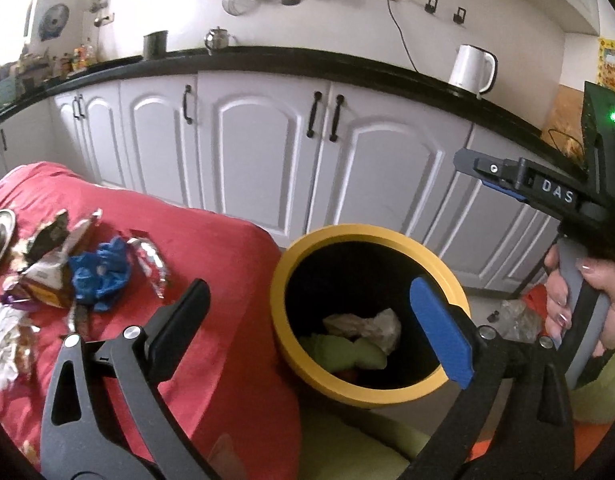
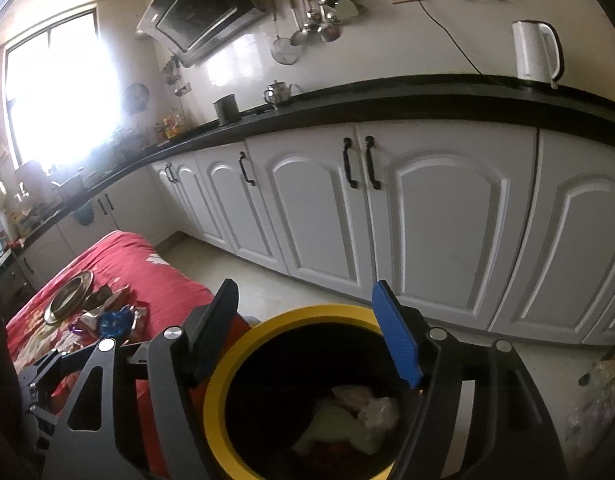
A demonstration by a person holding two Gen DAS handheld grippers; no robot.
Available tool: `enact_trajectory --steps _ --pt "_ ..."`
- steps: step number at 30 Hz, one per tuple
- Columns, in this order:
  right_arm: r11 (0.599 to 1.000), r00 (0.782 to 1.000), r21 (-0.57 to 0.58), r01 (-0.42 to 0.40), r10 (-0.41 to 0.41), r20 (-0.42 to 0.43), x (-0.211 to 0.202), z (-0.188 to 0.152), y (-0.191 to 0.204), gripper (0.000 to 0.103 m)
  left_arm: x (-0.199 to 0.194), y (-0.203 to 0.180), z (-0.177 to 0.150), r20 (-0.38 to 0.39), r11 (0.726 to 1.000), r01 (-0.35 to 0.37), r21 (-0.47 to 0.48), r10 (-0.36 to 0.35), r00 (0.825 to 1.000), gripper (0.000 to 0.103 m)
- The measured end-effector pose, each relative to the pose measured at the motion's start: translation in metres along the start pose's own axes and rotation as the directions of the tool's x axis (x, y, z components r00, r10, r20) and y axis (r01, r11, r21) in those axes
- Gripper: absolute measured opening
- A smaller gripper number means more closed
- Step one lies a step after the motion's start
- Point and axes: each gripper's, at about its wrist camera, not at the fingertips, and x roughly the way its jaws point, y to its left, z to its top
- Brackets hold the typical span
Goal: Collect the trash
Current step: 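Move both tools back toward the snack wrappers on the table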
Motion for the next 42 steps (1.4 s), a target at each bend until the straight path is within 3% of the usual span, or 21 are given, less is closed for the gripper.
enact_trajectory --steps 19,28,42 --pt "0.989 0.996 -0.118 -0.089 0.088 -0.009 -0.016 0.001 0.059 0.075 -0.049 0.052 0.004 0.114 0.986 -0.145 -0.088 0.154 0.981 0.092" --pt "0.971 0.99 -0.192 -0.14 0.133 -0.045 -0.013 -0.005 0.095 0.075 -0.073 0.086 0.005 0.157 0.962 -0.221 -0.163 0.246 0.956 0.092" --pt "0.936 0.974 -0.278 -0.216 0.187 -0.127 0.0 -0.021 0.145 0.075 -0.098 0.14 -0.003 0.166 0.92 -0.275 -0.28 0.329 0.93 0.092"
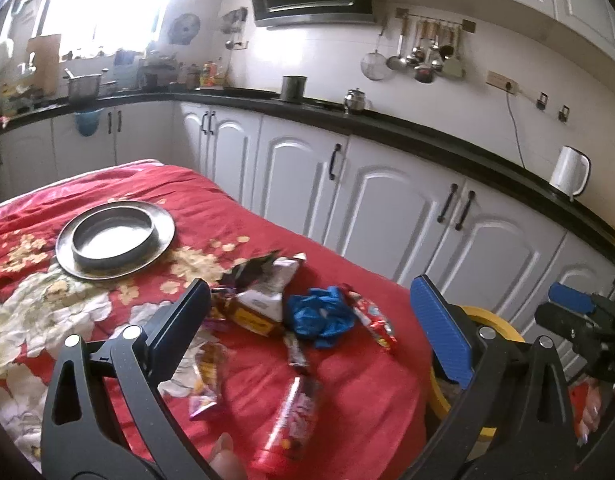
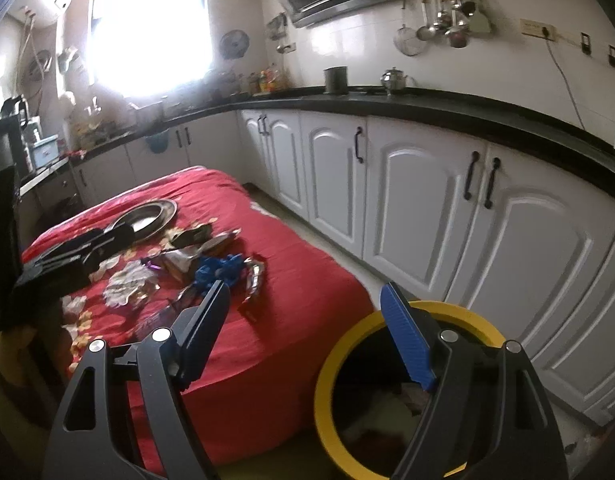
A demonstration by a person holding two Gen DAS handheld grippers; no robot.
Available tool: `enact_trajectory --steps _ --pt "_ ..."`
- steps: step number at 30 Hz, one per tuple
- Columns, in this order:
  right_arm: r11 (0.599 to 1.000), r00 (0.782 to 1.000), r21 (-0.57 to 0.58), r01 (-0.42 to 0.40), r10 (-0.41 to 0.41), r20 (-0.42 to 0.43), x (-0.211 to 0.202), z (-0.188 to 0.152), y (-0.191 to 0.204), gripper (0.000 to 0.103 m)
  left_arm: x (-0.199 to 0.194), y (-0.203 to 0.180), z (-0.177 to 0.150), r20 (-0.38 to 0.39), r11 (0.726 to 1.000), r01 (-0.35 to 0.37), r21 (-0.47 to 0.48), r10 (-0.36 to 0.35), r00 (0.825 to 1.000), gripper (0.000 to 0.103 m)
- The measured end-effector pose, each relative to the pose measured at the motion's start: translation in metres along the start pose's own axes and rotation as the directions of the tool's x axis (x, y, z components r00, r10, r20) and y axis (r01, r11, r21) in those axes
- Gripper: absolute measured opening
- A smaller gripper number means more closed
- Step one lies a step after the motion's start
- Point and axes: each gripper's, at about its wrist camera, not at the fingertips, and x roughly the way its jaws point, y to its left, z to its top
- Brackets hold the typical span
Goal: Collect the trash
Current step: 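Move both tools back toward the snack wrappers on the table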
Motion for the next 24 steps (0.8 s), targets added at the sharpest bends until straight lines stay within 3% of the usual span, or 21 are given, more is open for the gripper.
enact_trajectory --steps 10,24 --pt "0.995 0.994 -0.043 -0.087 0.084 -0.075 0.033 0.0 0.035 0.075 0.01 0.044 -0.004 -0.041 0.995 -0.077 -0.068 0.075 0.996 0.092" --pt "0.993 0.984 -0.044 -0.109 0.102 -0.143 0.103 0.012 0.052 0.072 0.034 0.104 -0.015 -0.148 0.978 -0.14 -0.153 0.118 0.982 0.091"
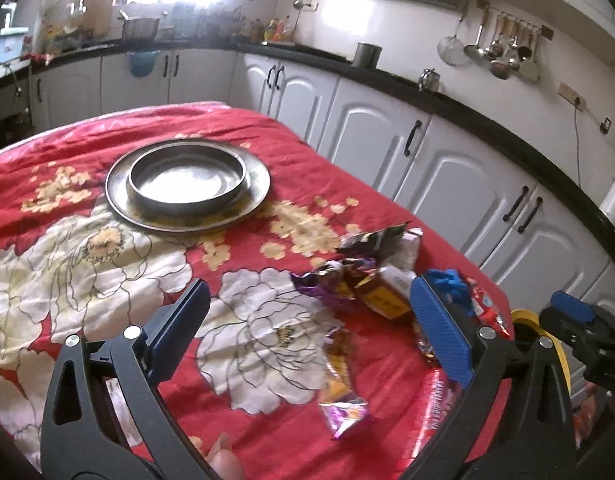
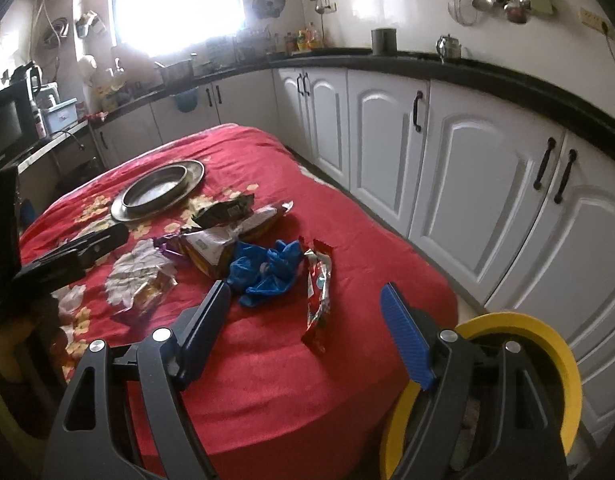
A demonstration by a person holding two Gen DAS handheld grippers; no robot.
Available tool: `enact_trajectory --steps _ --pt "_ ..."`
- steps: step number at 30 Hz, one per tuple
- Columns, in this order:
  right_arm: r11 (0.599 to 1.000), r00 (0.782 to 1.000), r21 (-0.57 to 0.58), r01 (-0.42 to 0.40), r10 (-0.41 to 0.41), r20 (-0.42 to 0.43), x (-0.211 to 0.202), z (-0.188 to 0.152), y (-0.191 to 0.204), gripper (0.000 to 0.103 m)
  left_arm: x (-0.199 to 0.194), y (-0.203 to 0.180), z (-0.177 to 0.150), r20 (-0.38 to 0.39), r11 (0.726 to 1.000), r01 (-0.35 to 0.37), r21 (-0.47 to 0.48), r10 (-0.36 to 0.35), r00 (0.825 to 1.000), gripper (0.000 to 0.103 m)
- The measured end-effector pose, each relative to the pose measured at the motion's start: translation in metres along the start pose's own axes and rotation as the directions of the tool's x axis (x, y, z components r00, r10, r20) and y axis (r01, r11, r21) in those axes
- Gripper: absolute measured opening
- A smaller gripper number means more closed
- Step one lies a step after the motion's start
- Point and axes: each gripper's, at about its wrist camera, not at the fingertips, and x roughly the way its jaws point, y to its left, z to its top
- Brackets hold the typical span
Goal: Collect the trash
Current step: 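Move both tools back toward the snack wrappers on the table, then grasp the purple candy wrapper with the left tool while the right tool grasps the red snack packet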
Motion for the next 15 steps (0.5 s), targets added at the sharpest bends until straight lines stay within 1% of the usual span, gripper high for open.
enact_trajectory --steps 4,6,8,11,12,15 --pt "1.0 0.999 0.021 -0.003 0.004 -0.043 0.022 0.0 -0.006 0.065 0.015 0.004 0.007 -0.051 1.0 0.016 0.008 -0.015 0.999 0.081" --pt "1.0 0.998 0.031 -0.005 0.006 -0.059 0.03 0.0 -0.009 0.063 0.022 0.005 0.01 -0.078 0.999 0.03 0.019 -0.029 0.997 0.072" --pt "0.999 0.997 0.039 -0.004 0.007 -0.073 0.038 0.0 -0.011 0.062 0.031 0.004 0.014 -0.103 0.998 0.044 0.034 -0.04 0.994 0.068" --pt "0.999 0.996 0.054 -0.007 0.012 -0.093 0.048 0.0 -0.013 0.058 0.046 0.002 0.017 -0.156 0.997 0.052 0.062 -0.042 0.987 0.067" --pt "0.998 0.995 0.06 -0.011 0.017 -0.099 0.052 0.0 -0.014 0.057 0.052 0.002 0.018 -0.171 0.996 0.064 0.061 -0.053 0.984 0.067" --pt "0.997 0.993 0.072 -0.016 0.025 -0.117 0.059 -0.002 -0.016 0.049 0.063 0.004 0.019 -0.198 0.996 0.086 0.04 -0.076 0.977 0.067"
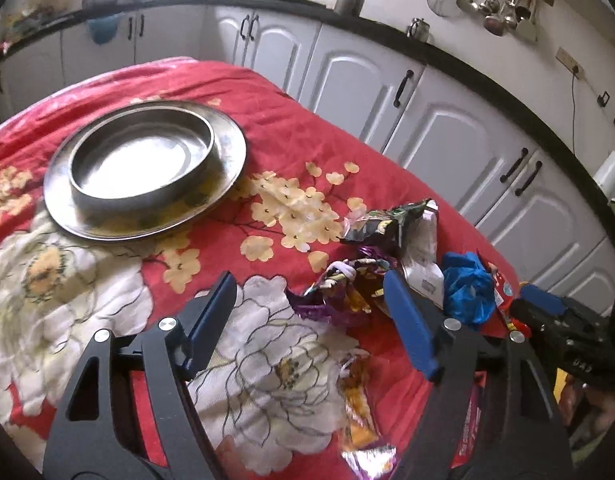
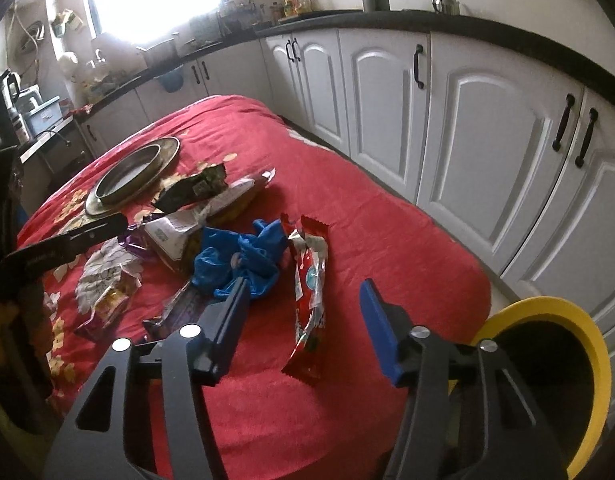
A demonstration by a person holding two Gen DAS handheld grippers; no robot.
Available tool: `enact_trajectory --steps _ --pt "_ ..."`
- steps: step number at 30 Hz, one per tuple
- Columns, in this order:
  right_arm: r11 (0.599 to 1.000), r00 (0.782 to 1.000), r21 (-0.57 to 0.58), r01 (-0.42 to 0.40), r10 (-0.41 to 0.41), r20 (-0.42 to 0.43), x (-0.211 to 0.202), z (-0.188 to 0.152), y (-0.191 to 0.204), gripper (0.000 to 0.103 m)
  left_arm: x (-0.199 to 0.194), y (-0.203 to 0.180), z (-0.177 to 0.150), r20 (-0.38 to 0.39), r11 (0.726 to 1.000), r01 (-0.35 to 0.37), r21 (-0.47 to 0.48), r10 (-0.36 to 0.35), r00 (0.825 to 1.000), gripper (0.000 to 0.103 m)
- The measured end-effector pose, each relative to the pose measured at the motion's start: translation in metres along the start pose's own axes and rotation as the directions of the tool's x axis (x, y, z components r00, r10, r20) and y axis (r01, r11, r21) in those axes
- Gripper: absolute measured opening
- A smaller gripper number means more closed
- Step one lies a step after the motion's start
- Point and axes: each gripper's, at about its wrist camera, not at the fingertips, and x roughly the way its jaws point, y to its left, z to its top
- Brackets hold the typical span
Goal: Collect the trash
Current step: 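Grasp the purple candy wrapper with the left tool while the right tool grasps the red snack packet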
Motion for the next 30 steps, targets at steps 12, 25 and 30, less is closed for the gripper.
enact_trajectory --steps 12,25,30 --pt "0.999 0.997 0.029 -0.036 0.038 -0.072 0.017 -0.014 -0.01 0.016 0.02 0.003 -0.008 -0.047 1.0 0.027 0.012 -0.027 0.999 0.049" --pt "0.999 0.997 0.027 -0.039 0.041 -0.072 0.008 -0.014 -0.012 0.015 0.015 -0.007 -0.016 -0.053 0.998 0.015 0.064 -0.012 0.999 0.026" --pt "0.999 0.996 0.019 -0.048 0.049 -0.07 0.002 -0.014 -0.01 0.014 0.005 -0.005 -0.018 -0.033 0.998 0.001 0.061 0.002 0.999 0.019"
